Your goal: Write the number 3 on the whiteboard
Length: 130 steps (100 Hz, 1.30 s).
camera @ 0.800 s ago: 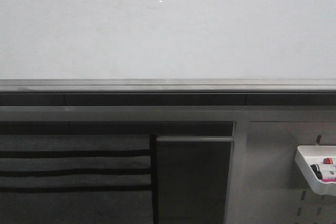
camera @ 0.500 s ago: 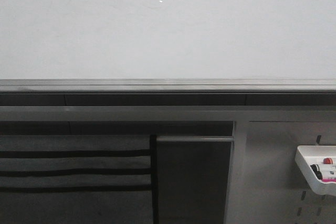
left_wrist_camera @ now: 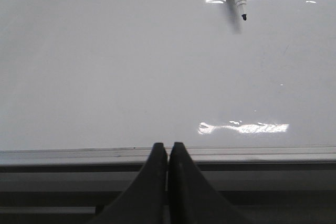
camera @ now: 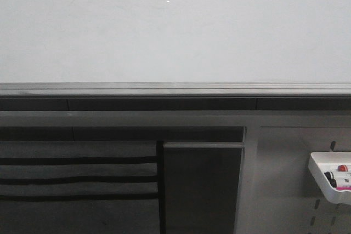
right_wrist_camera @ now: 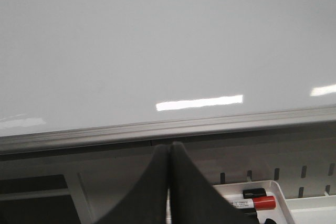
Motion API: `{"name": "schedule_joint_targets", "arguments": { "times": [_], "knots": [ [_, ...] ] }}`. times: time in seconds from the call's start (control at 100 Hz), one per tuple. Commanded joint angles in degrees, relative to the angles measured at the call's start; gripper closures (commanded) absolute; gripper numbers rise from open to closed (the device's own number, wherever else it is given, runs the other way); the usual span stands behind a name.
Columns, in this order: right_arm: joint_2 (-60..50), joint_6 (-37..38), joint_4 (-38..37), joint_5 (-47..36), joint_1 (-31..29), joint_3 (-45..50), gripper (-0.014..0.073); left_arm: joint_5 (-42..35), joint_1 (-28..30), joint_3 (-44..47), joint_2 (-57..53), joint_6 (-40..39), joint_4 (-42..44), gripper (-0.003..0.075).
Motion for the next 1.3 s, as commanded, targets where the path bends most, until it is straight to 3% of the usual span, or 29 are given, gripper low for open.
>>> {"name": "schedule_joint_targets", "arguments": {
  "times": [0.0,0.33,0.46,0.72,0.89,1.03,1.29],
  "knots": [
    [-0.96,-0.17,-0.02,-5.03,-0.18,1.5,0.0662,-4.19,0.16,0.36,-1.52,-0.45,-0.01,0.0741],
    [-0.96,-0.17,-0.12,-10.01,-0.18,1.39,0.0662,-7.09,0.16,0.21,-1.52,-0.55,-0.96,0.0741],
    [-0.96,-0.17,-0.01,-6.65,-0.18,-1.85,0.0662,-8.42,0.16,-2.17,-1.52,-0.55,-3.89,0.0741],
    [4.7,-0.77,0.09,11.71,-0.18,-17.81,0.0662,12.68,0.16,-19.05,4.43,-0.44,-4.5,0.0741],
    [14.16,-4.73,0.09,18.88,-0.18,-28.15,0.0662,23.22,0.16,-29.3,13.7,1.34,-4.35,0.0741],
    [21.42,-4.73,0.09,19.35,-0.18,-34.19,0.0662,27.77,0.16,-33.7,20.05,1.53,-4.35,0.0741],
    [26.5,-4.73,0.09,16.61,-0.18,-35.85,0.0662,27.22,0.16,-34.08,24.54,1.53,-4.96,0.0741]
  ]
}}
